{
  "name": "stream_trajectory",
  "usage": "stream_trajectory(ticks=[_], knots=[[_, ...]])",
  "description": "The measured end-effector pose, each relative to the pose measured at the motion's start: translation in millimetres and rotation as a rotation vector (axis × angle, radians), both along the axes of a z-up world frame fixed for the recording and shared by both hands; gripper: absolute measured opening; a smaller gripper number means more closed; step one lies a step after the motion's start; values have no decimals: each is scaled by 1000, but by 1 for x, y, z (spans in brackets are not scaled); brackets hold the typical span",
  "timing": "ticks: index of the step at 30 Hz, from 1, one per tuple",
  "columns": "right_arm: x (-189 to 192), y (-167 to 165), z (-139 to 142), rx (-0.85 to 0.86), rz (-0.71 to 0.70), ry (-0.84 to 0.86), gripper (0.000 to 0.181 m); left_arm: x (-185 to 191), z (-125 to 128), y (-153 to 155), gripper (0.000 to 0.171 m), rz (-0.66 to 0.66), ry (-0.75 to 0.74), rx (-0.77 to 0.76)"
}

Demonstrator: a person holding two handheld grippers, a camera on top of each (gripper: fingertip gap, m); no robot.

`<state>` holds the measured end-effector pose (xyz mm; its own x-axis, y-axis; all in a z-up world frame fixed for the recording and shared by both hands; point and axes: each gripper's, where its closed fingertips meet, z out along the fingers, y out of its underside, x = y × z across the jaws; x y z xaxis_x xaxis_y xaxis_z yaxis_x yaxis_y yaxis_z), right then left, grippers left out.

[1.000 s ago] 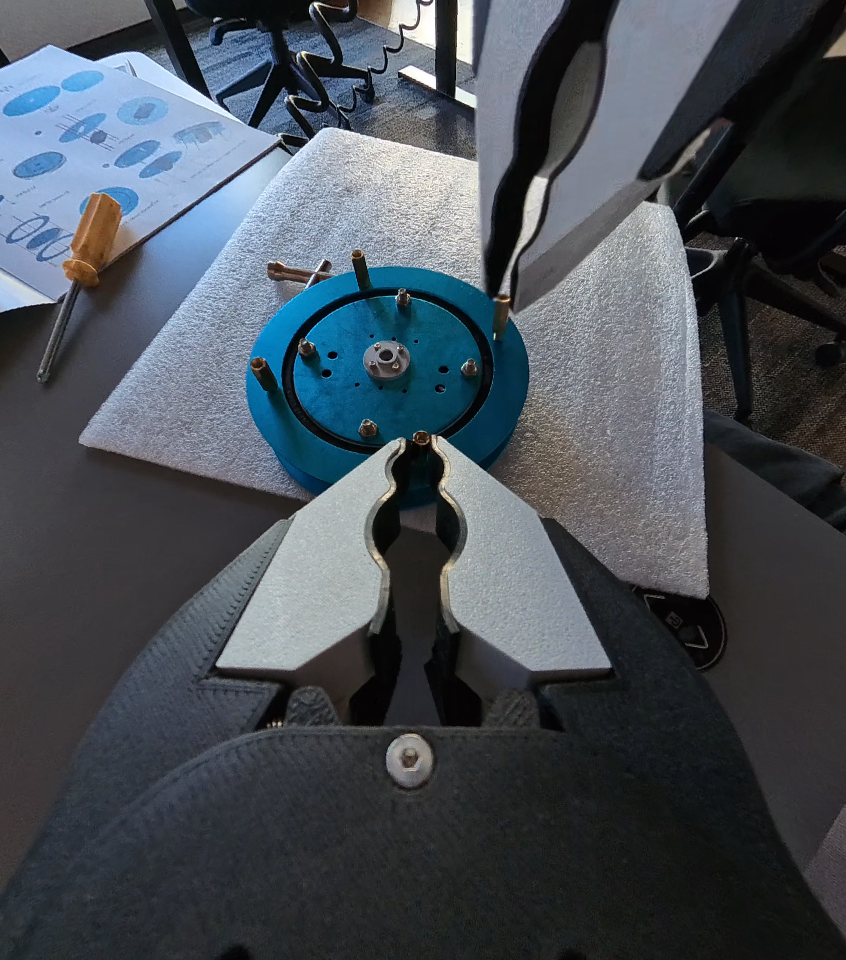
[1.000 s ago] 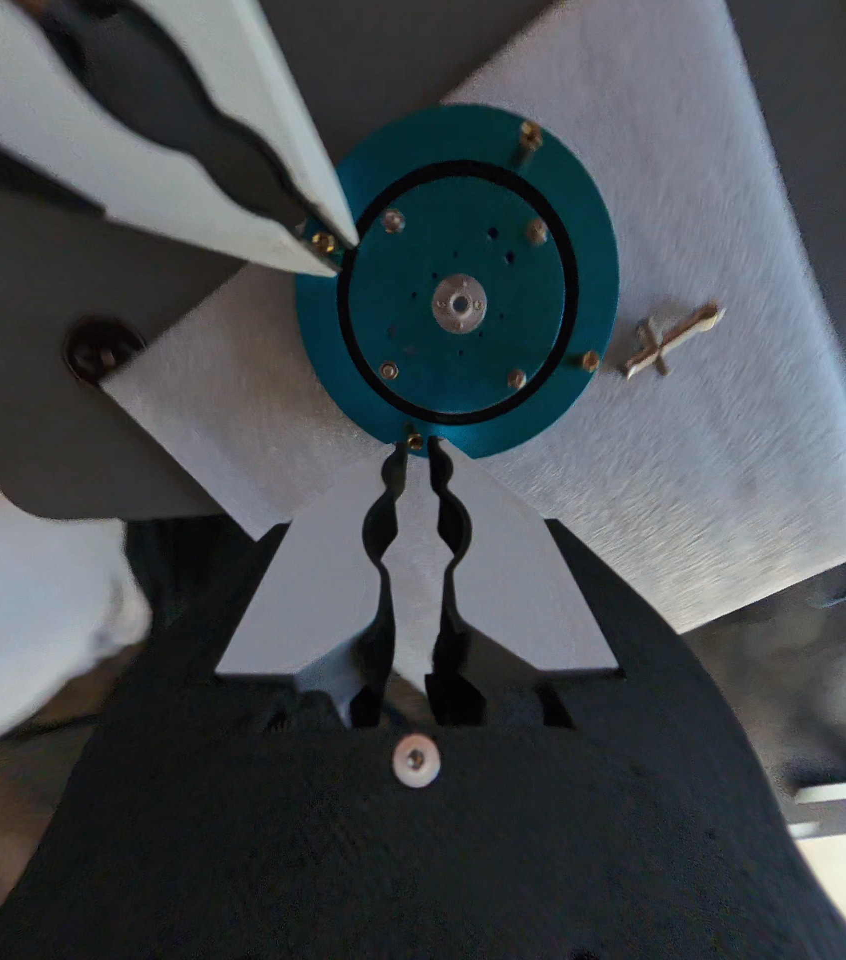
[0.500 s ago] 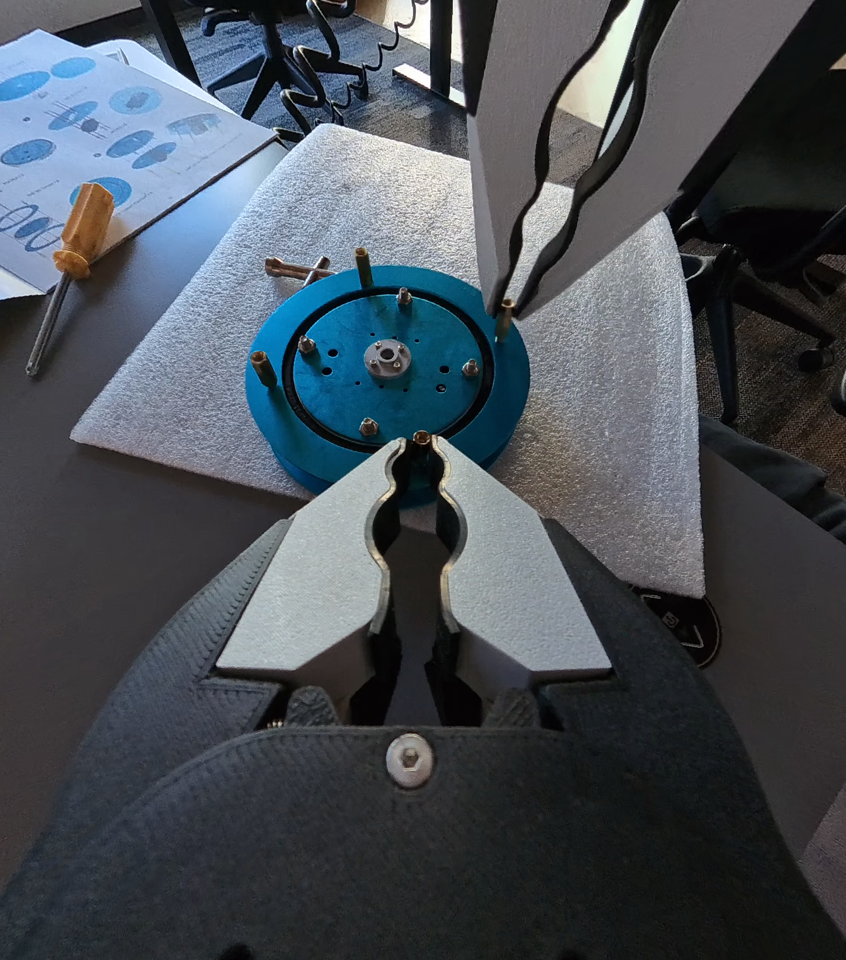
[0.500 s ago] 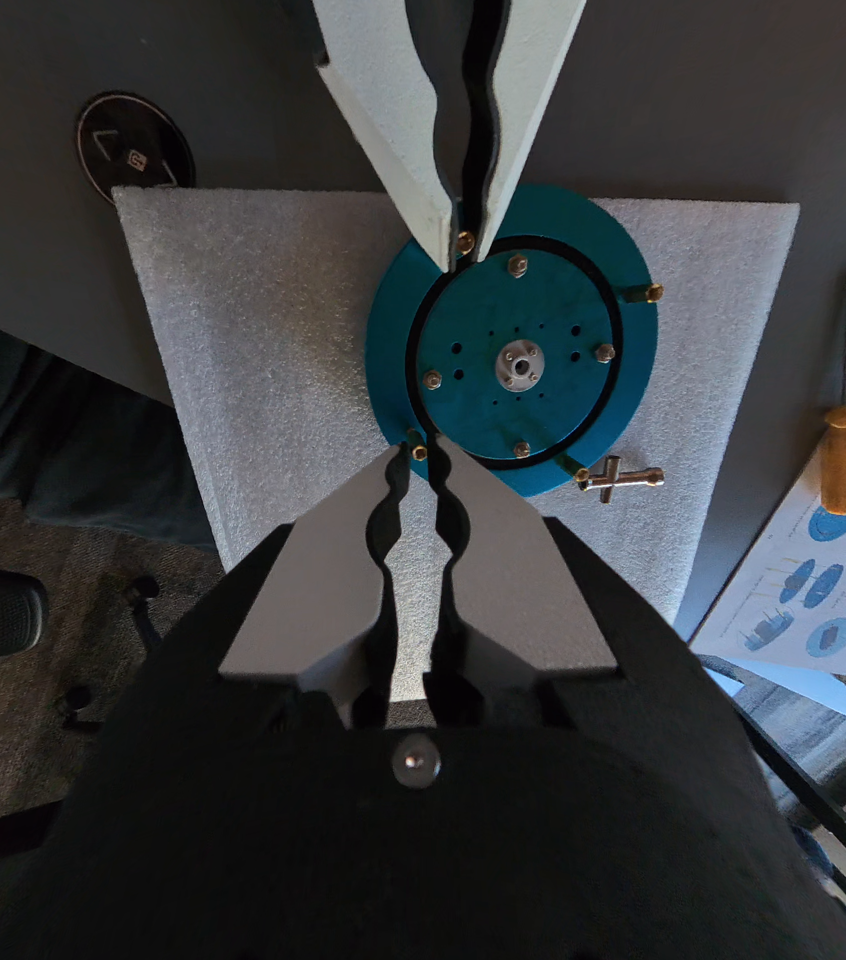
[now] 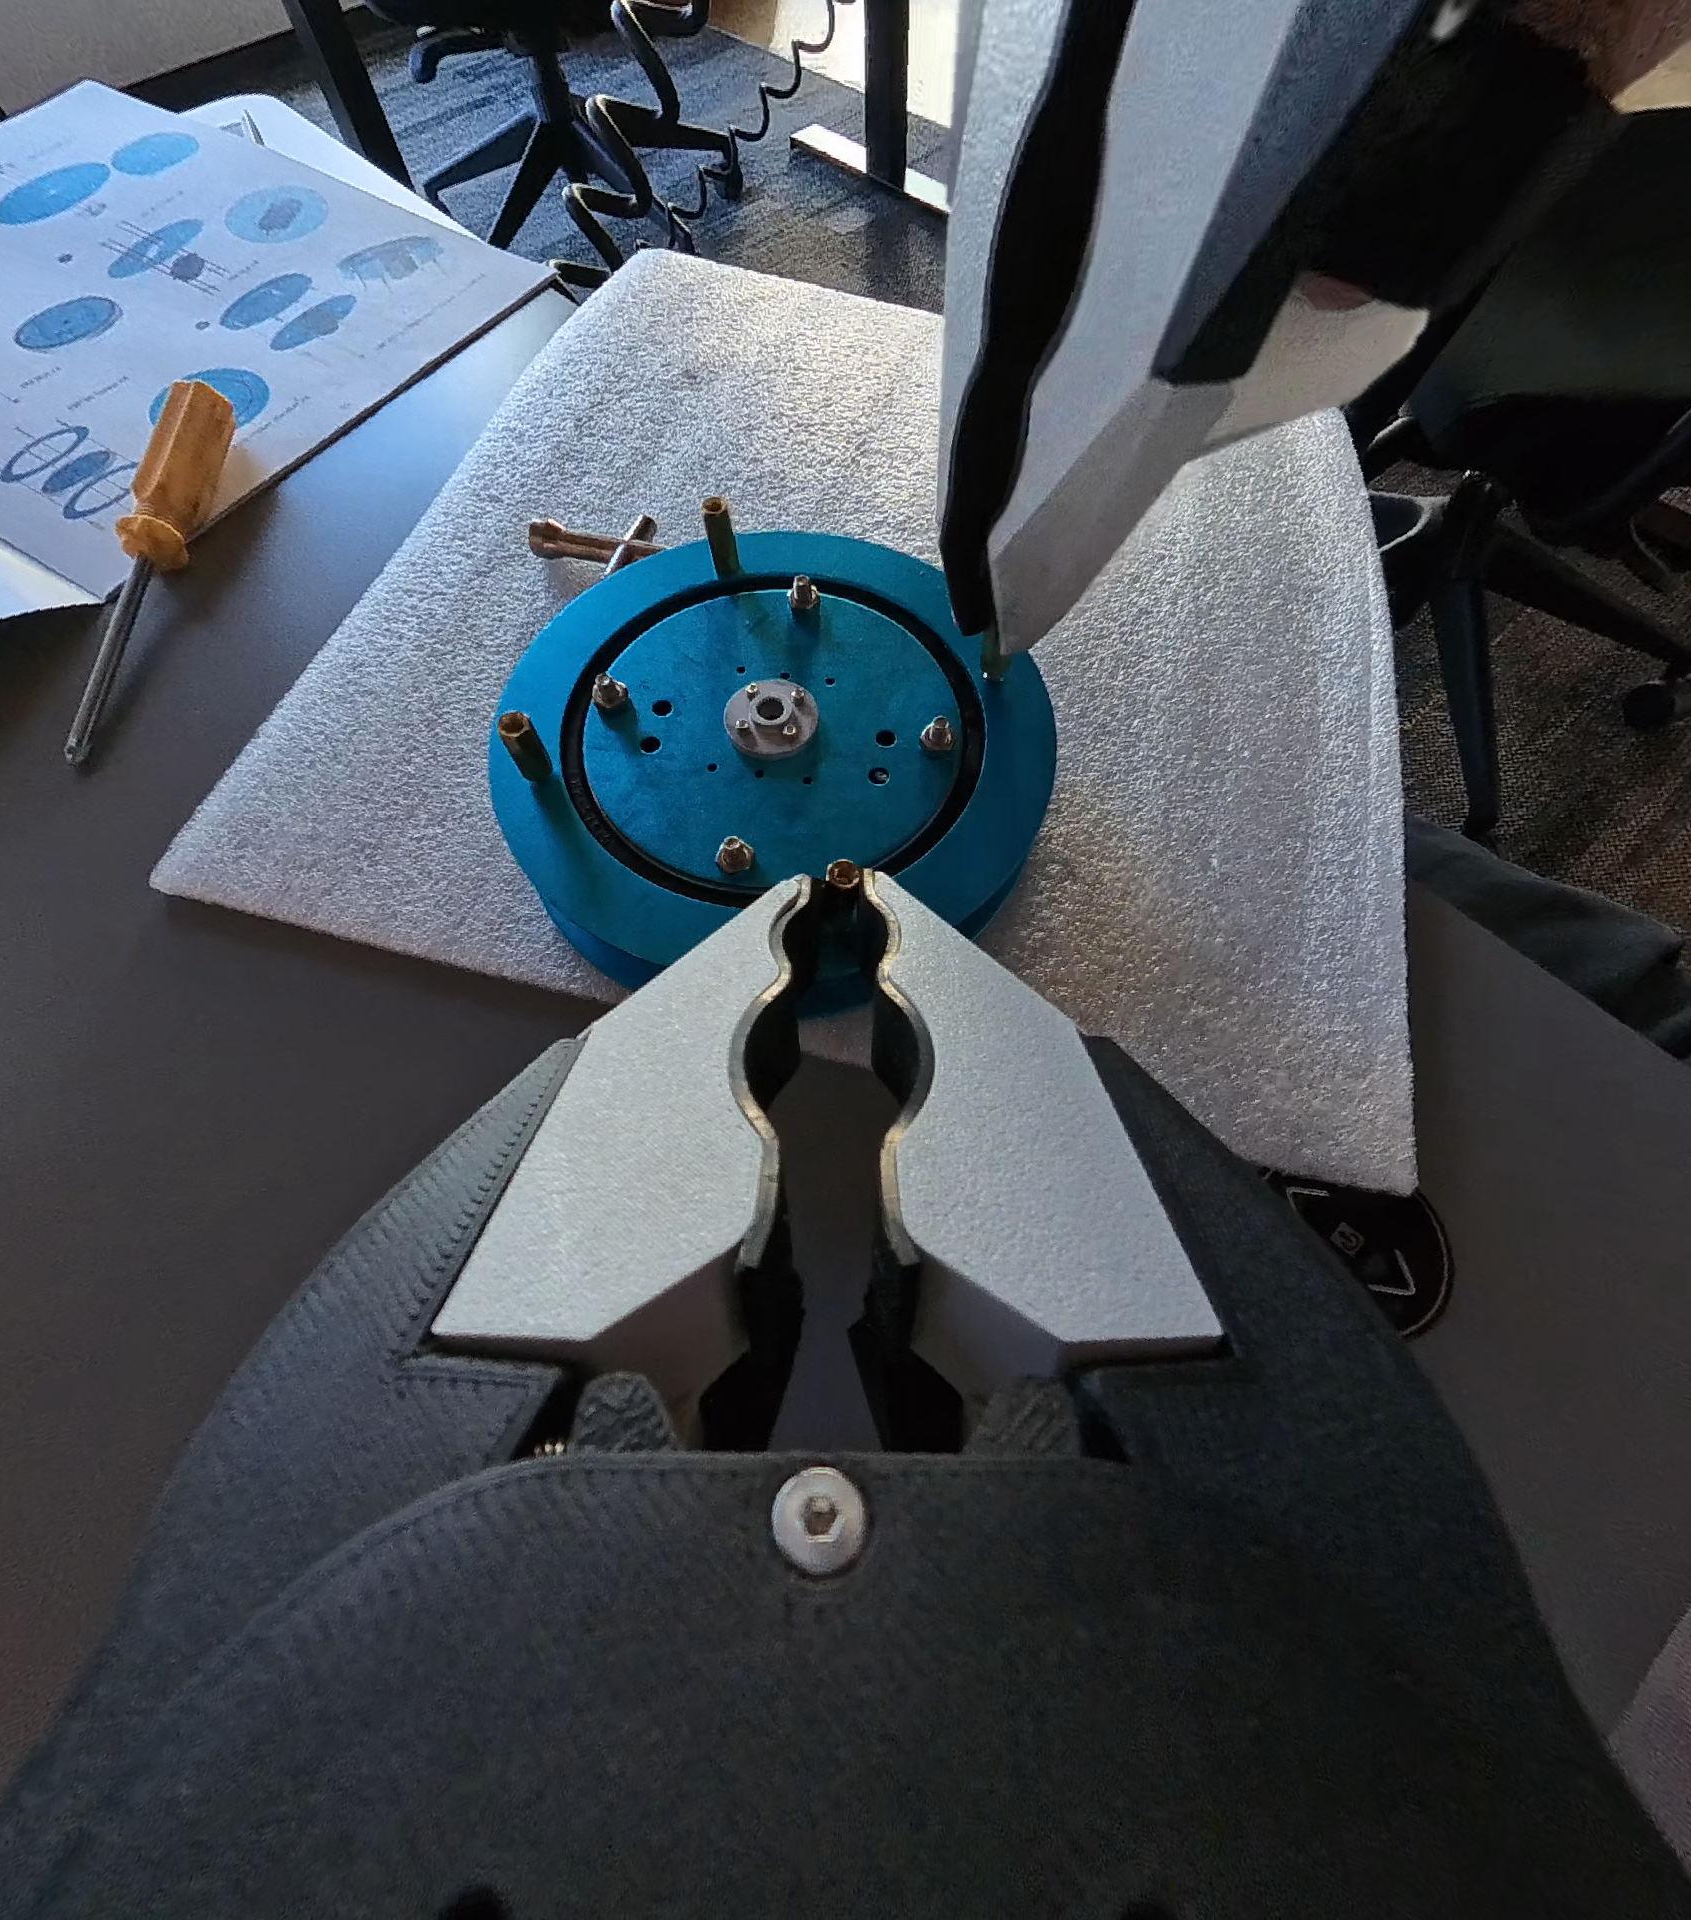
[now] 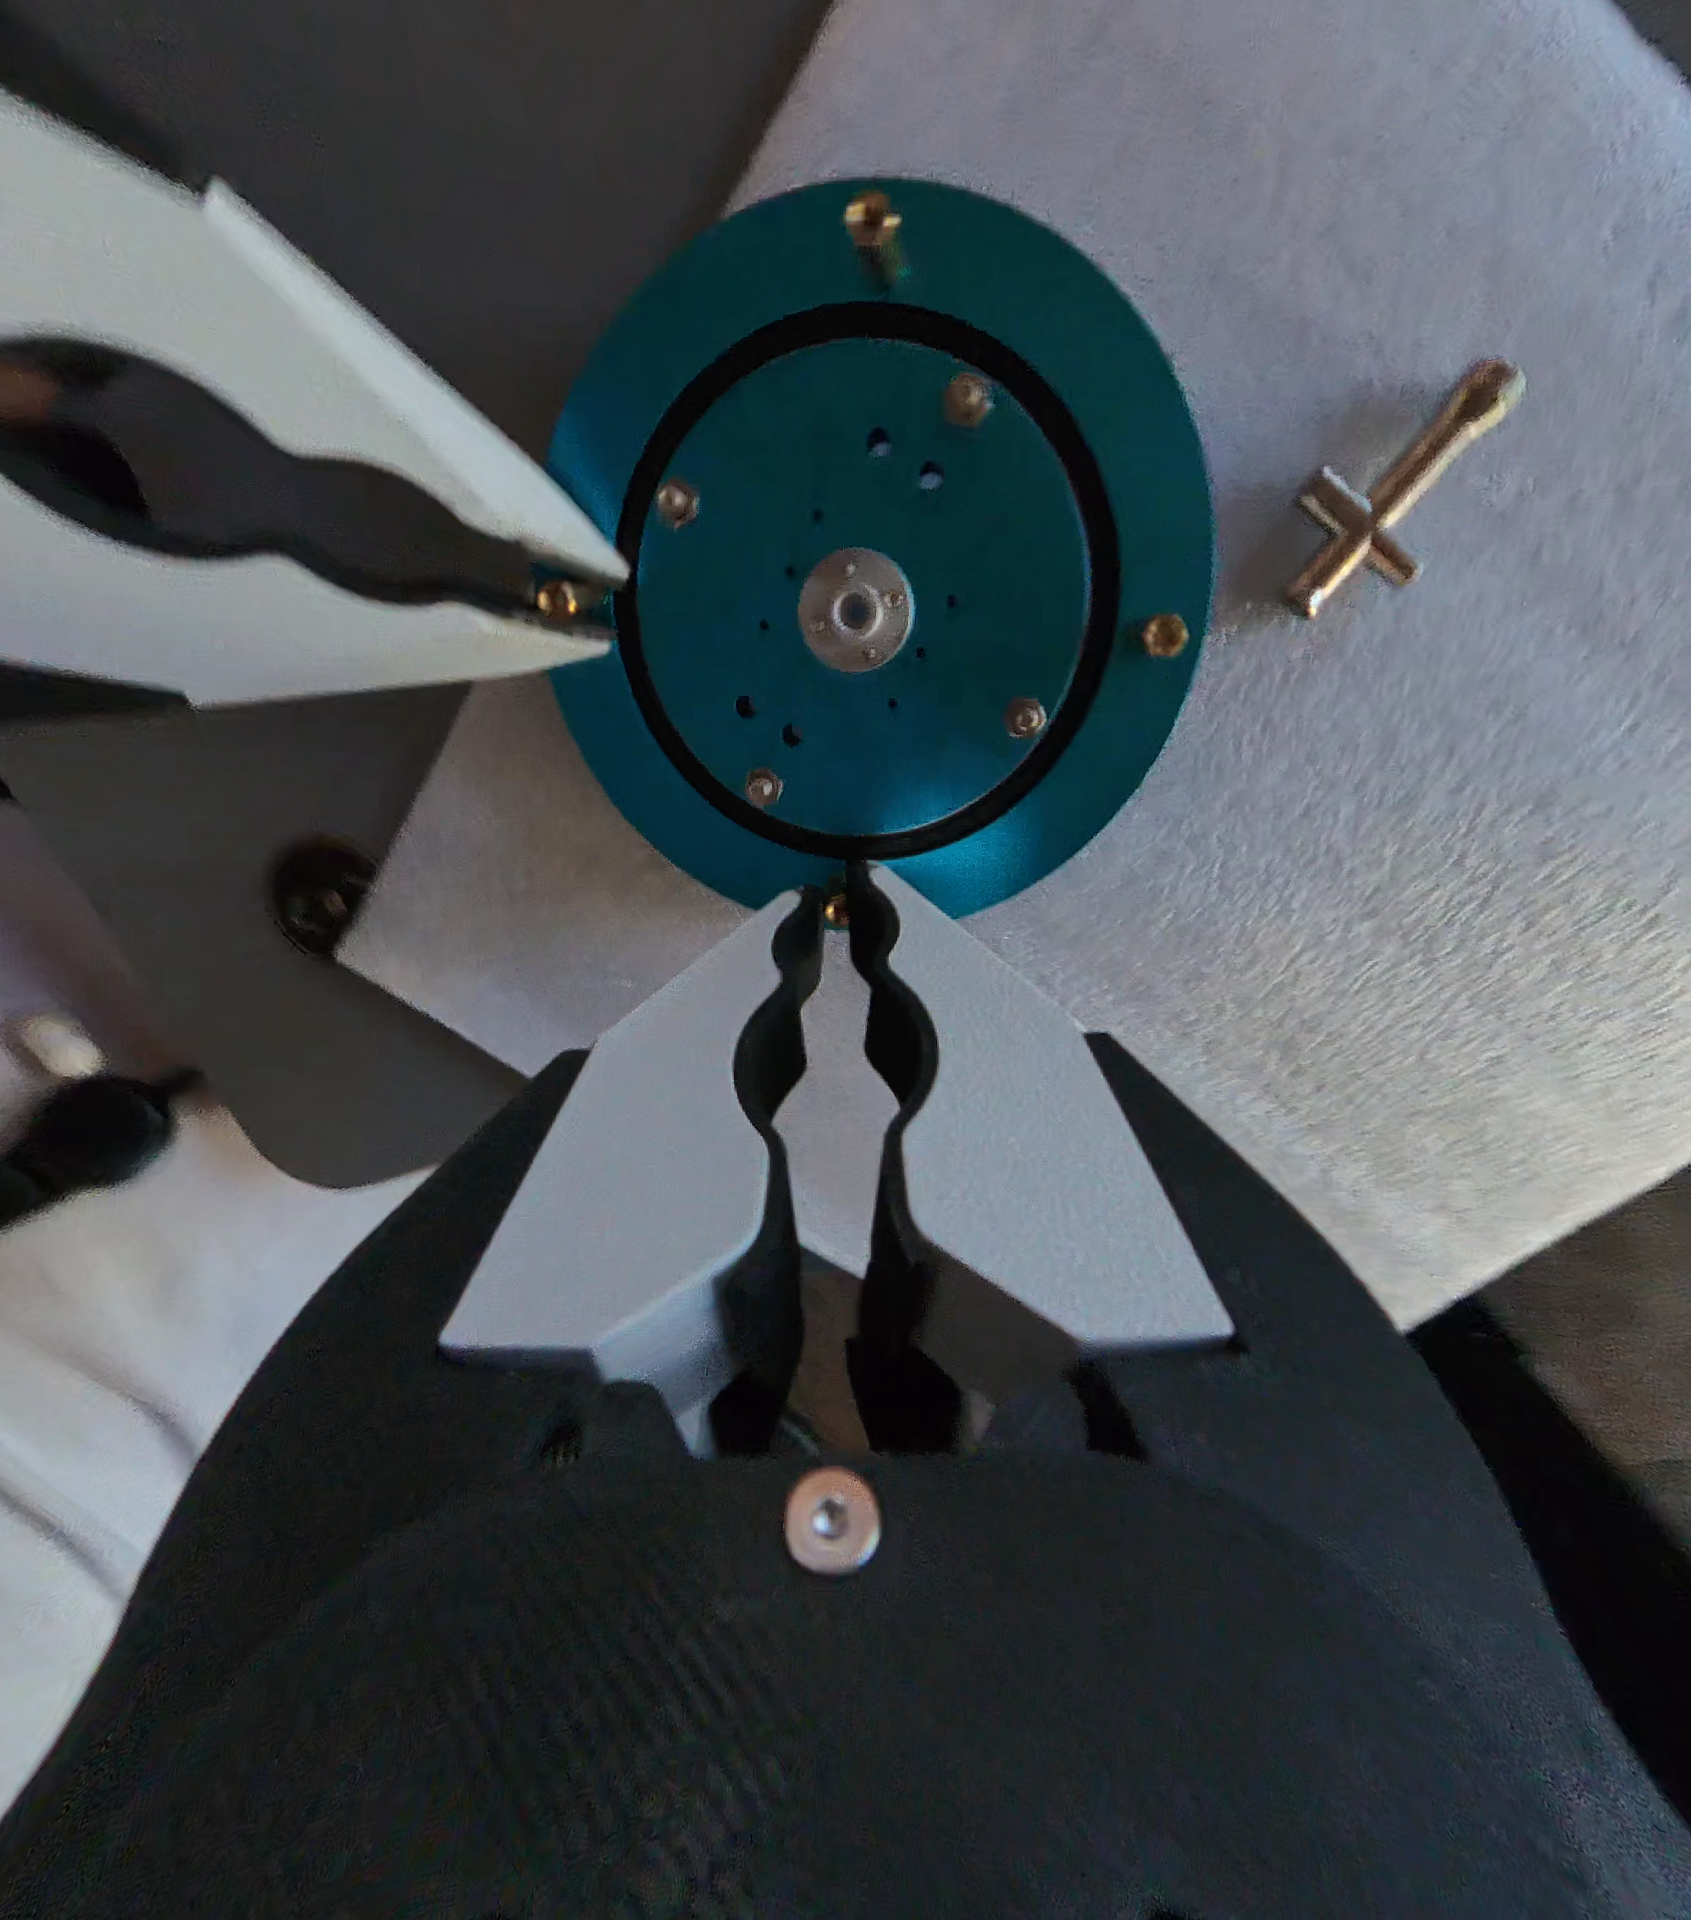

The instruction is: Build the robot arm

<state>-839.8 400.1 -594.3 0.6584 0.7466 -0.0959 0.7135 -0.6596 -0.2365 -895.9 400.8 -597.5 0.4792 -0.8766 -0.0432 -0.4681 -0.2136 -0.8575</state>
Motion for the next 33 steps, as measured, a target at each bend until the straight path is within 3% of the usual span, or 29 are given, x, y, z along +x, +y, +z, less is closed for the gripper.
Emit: stream_trajectory(ticks=[2,4,7,9,12,18,33], knots=[[-3,0,0,-13,-15,47,4,-1,0,1,5,4,-3,-3],[-5,0,4,-24,87,66,2,-1,0,1,5,2,-5,-8],[-13,-3,19,63,421,118,16,-1,0,1,5,1,-8,-12],[-7,4,20,217,633,47,30,-1,0,1,5,1,-9,-14],[5,1,10,242,797,-69,29,-1,0,1,5,2,-11,-17],[1,-1,4,221,838,-97,6,-1,0,1,5,2,-16,-27],[-1,-5,1,129,725,-64,5,-2,0,2,5,5,-16,-27]])
